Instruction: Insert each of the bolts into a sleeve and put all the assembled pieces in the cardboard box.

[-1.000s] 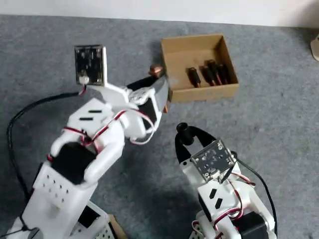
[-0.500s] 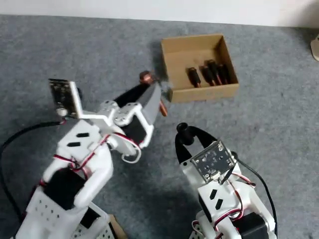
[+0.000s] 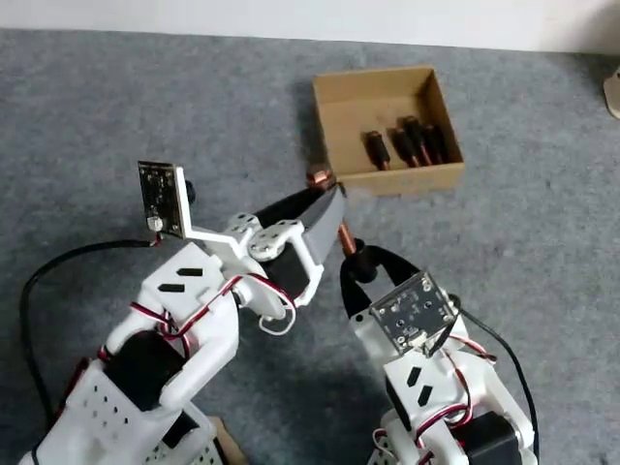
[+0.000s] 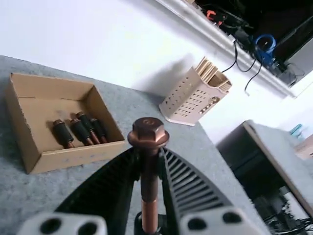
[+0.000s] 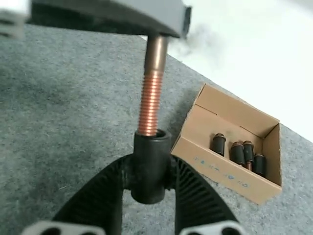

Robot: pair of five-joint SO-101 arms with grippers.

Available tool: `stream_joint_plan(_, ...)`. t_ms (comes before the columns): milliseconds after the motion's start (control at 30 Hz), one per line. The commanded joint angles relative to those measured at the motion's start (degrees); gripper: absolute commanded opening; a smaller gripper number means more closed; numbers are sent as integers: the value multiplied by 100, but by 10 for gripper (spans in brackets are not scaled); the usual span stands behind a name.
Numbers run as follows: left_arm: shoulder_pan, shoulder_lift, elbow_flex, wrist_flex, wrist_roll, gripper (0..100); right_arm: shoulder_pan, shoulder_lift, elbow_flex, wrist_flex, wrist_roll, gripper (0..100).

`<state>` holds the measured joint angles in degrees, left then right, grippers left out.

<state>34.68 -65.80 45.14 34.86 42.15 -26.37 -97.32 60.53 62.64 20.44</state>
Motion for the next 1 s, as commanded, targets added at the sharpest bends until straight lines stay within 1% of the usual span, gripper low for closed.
stream_joint_plan(0, 66, -127, -40, -220, 176, 6, -75, -48, -40, -40, 18, 5)
stream_joint_plan(233, 40, -92, 40, -211, 167, 6, -75, -48, -40, -40, 18, 5)
stream_joint_plan(300, 75, -119, 154, -229, 18, 7, -75, -48, -40, -40, 18, 5)
stream_joint_plan(400, 40, -110, 435, -712, -281, 7, -75, -48, -48, -40, 18, 5)
stream_joint_plan(500, 84, -119, 822, -1222, -325, 7, -75, -48, -48, -40, 18, 5)
stream_joint_plan(567, 92, -101, 971, -1389, -466, 7, -75, -48, -48, -40, 18, 5)
stream_joint_plan(700, 163, -127, 1024, -1389, -686, 7, -75, -48, -48, -40, 18, 5)
stream_joint_plan(900, 470, -127, 1130, -1380, -642, 7, -66, -48, -48, -48, 18, 5)
stream_joint_plan(967, 497, -127, 1121, -1204, -519, 7, -57, -48, -48, -48, 18, 5)
